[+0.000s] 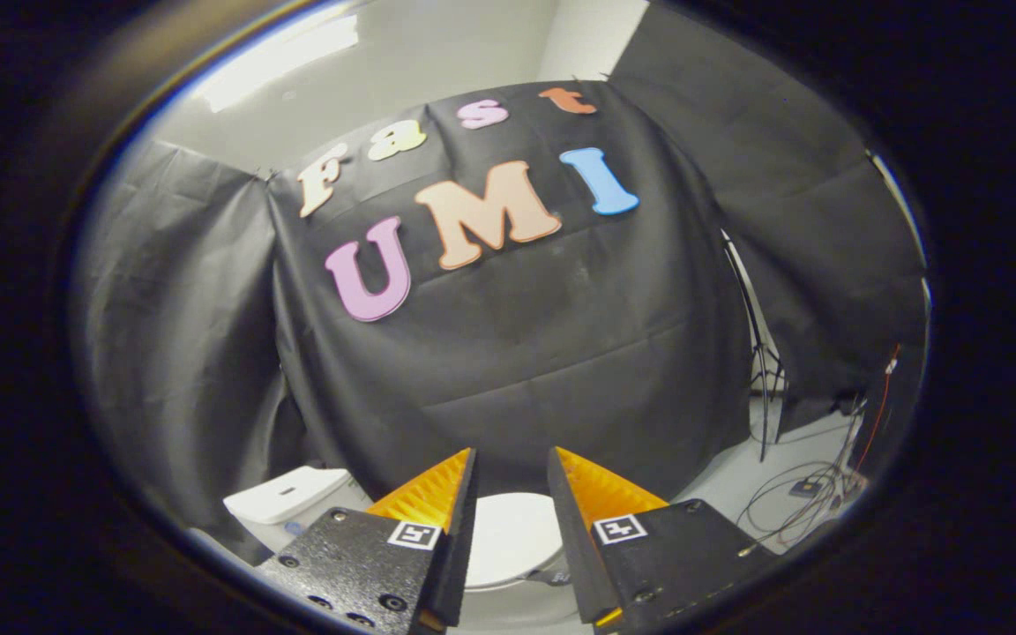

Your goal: Open the toilet lid.

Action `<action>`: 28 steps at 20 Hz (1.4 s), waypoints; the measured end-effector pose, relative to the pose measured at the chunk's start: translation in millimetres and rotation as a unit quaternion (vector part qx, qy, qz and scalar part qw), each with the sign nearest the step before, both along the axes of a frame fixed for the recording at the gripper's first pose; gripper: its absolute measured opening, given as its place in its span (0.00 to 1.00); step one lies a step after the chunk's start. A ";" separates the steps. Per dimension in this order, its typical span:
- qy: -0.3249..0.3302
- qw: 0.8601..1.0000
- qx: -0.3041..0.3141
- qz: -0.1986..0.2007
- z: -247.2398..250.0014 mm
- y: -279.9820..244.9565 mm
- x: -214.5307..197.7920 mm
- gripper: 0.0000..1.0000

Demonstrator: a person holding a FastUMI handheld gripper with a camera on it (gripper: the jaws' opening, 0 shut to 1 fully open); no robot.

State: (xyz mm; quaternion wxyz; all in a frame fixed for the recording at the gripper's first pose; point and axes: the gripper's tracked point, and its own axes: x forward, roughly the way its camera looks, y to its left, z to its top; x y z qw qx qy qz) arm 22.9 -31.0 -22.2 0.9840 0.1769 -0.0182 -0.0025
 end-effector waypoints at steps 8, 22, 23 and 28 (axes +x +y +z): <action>-0.002 0.974 0.227 -0.025 -58.5 -41.0 21.5 0.47; 0.109 0.882 0.457 -0.033 -212.2 -10.4 75.4 0.45; 0.121 0.879 0.459 -0.039 -219.7 -8.3 77.3 0.45; 0.152 0.861 0.483 -0.043 -233.6 1.0 81.3 0.45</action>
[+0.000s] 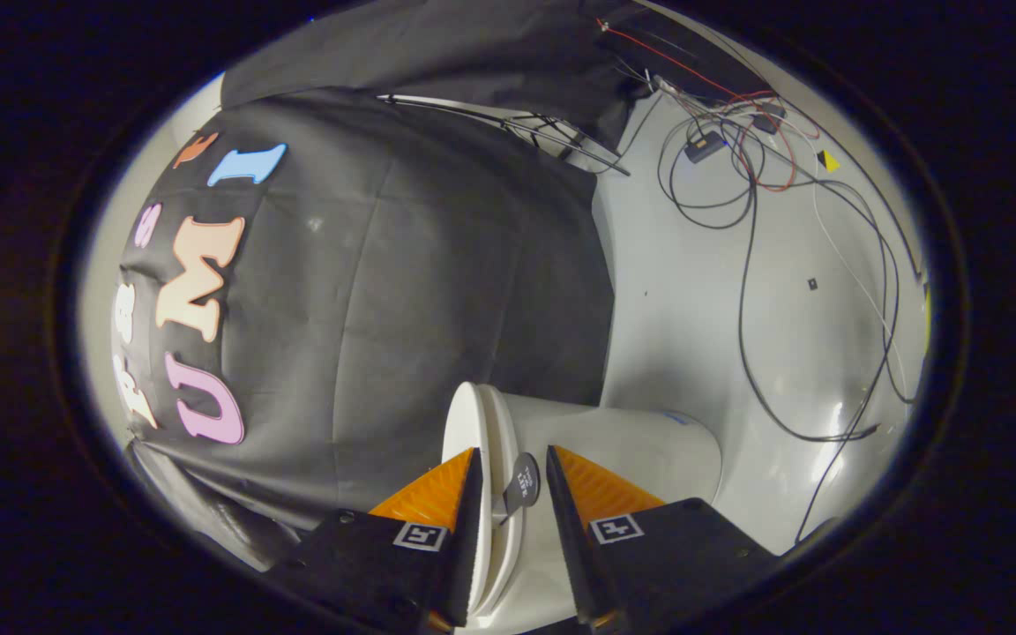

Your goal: Open the toilet lid.

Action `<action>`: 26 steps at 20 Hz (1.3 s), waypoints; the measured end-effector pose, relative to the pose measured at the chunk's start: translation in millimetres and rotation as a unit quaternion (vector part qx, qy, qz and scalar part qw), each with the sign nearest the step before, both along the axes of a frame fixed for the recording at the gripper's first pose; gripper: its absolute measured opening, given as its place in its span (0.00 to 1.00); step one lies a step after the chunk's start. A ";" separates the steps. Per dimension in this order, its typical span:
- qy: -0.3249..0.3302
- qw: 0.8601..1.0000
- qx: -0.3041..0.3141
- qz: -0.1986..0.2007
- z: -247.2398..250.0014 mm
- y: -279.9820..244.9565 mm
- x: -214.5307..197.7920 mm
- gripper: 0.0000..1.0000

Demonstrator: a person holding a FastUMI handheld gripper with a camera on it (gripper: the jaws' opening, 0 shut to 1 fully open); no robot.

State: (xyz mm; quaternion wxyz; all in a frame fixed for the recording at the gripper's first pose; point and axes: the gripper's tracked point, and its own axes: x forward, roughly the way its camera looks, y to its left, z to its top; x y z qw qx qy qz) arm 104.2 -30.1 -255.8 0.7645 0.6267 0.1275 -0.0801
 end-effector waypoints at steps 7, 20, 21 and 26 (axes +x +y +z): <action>0.029 0.998 0.023 0.049 -17.5 28.9 15.0 0.34; 0.061 0.973 -0.136 0.178 -8.4 57.2 27.9 0.12; 0.052 0.970 -0.149 0.184 -4.1 57.1 29.1 0.12; 0.003 0.949 -0.224 0.220 39.8 66.5 32.5 0.11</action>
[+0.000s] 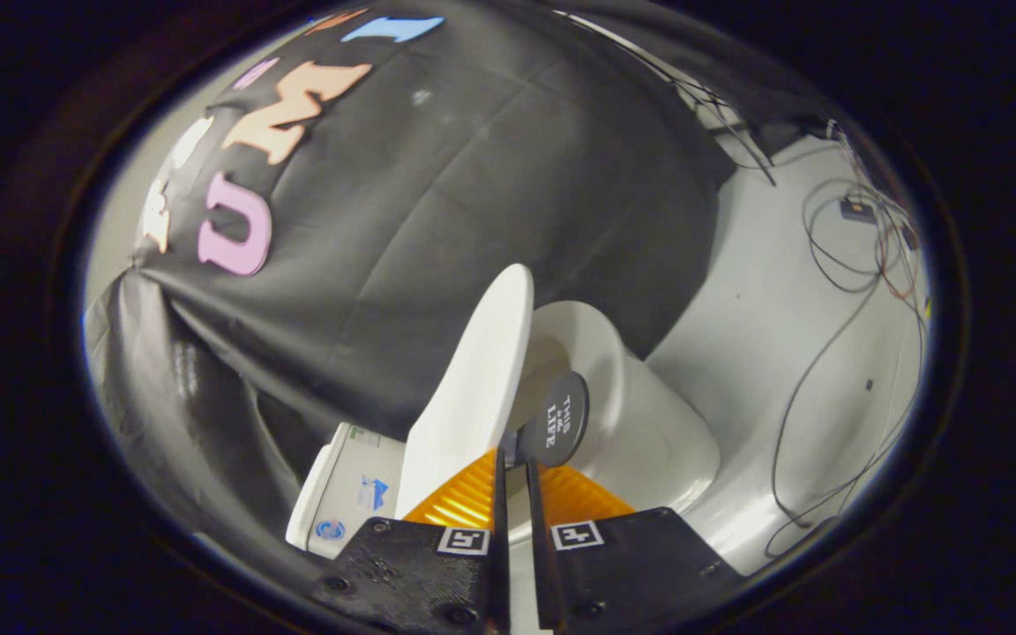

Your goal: Open the toilet lid.

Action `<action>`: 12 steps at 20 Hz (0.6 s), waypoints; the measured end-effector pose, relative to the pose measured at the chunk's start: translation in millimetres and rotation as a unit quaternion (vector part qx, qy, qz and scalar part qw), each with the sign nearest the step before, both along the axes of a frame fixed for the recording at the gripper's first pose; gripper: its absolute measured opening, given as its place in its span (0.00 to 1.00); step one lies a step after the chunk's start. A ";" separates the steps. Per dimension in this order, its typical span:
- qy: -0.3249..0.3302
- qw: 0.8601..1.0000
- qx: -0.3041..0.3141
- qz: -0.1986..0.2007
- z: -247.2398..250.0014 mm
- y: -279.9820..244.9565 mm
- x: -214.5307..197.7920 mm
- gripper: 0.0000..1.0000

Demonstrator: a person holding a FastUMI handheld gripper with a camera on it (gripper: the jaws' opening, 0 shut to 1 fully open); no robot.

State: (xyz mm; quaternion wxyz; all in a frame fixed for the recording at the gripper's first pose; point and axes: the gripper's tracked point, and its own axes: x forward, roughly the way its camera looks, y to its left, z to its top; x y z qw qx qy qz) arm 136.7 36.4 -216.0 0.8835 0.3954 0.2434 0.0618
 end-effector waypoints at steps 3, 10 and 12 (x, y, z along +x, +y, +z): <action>-0.051 0.998 -0.030 0.028 34.4 12.1 2.0 0.11; -0.114 0.981 -0.124 0.099 107.0 54.1 2.2 0.11; -0.131 0.974 -0.144 0.118 123.7 67.1 3.9 0.11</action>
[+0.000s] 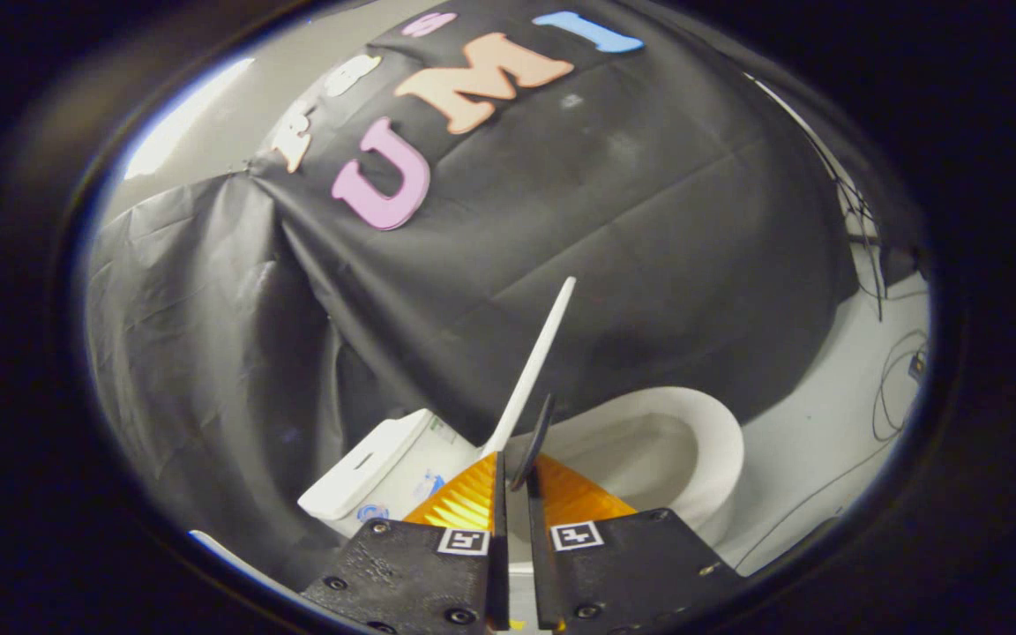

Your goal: Open the toilet lid.

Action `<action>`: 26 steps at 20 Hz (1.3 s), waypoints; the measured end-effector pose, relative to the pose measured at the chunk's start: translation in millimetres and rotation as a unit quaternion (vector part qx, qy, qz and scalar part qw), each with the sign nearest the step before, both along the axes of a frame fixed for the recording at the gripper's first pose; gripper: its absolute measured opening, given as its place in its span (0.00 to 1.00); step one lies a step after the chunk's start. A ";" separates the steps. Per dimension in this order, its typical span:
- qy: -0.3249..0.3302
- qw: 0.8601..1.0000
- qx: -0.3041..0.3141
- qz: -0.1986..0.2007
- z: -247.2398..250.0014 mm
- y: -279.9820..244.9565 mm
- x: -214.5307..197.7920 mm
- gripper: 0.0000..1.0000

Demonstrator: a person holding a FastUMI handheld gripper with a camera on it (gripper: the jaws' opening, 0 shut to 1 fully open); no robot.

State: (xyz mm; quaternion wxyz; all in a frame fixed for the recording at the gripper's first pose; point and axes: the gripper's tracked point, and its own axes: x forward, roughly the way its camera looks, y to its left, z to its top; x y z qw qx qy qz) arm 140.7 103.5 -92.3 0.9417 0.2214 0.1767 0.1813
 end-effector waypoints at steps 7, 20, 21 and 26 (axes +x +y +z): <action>-0.013 0.996 -0.080 0.026 34.9 35.5 3.7 0.12; -0.059 0.987 -0.143 0.049 64.9 98.8 1.5 0.17; -0.062 0.987 -0.143 0.047 67.0 103.1 1.3 0.17; -0.085 0.982 -0.161 0.049 82.5 144.4 3.2 0.17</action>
